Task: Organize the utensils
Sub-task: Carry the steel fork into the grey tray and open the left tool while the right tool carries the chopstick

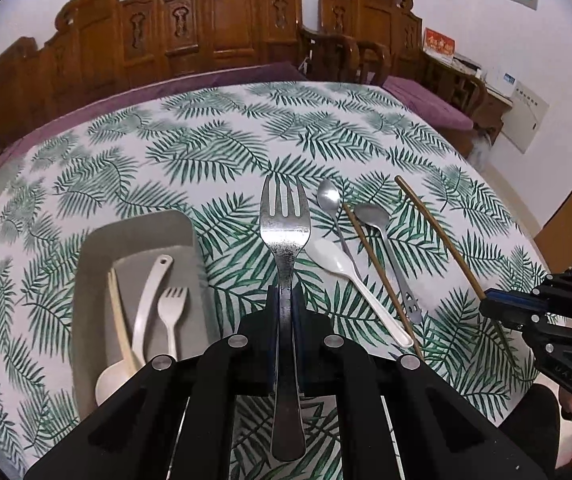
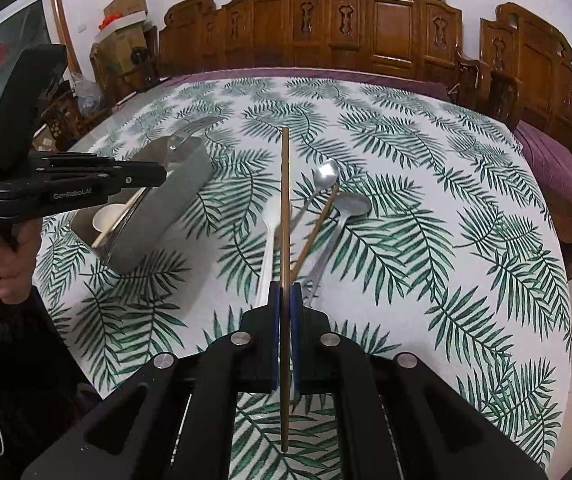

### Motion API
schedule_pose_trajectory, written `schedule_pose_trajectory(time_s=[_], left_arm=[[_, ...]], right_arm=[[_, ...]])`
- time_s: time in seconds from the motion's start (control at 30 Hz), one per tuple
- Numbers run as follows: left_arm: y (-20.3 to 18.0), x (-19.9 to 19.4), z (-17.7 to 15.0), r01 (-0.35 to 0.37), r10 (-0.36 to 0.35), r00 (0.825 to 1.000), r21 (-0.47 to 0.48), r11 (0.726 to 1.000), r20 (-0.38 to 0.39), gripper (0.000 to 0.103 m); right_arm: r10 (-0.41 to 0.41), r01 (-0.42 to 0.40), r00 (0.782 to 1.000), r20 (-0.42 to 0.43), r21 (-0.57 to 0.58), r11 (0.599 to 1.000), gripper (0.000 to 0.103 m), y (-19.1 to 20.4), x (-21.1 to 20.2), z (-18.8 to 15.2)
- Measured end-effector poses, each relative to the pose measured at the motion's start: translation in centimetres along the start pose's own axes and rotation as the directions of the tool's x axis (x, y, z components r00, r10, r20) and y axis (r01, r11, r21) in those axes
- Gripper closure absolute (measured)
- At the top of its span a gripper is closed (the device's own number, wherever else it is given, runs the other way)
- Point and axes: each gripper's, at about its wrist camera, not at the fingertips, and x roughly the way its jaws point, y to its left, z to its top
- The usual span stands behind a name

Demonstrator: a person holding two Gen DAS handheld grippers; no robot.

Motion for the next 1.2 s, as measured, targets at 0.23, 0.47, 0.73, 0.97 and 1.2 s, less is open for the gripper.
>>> schedule_pose_trajectory(time_s=[0.23, 0.47, 0.73, 0.97, 1.2], left_arm=[[0.7, -2.1, 0.2, -0.004, 0.004, 0.999, -0.014, 1.000, 0.040, 0.097], [2.2, -4.4, 0.3, 0.003, 0.001, 0.996, -0.047, 0.999, 0.088, 0.097], [5.6, -4.1, -0.3, -0.028, 0.034, 0.997, -0.083, 0.996, 0.074, 0.097], [8.1, -1.7, -1.6, -0.052, 0.055, 0.998, -0.112, 0.992, 0.016, 0.097], [8.7, 0.7, -2.1, -0.050, 0.047, 0.999, -0.120, 0.991, -0.027, 0.097]], right_arm=[[0.005, -0.005, 1.000, 0.013, -0.013, 1.000, 0.097, 0.9, -0.4, 0.3], [0.009, -0.009, 1.000, 0.030, -0.006, 1.000, 0.097, 1.5, -0.5, 0.7], [0.022, -0.022, 0.999, 0.041, -0.007, 1.000, 0.097, 3.4, 0.6, 2.0], [0.041, -0.041, 0.998, 0.045, 0.004, 0.999, 0.097, 4.8, 1.5, 2.8], [0.034, -0.033, 0.999, 0.034, -0.005, 0.999, 0.097, 5.1, 1.9, 2.9]])
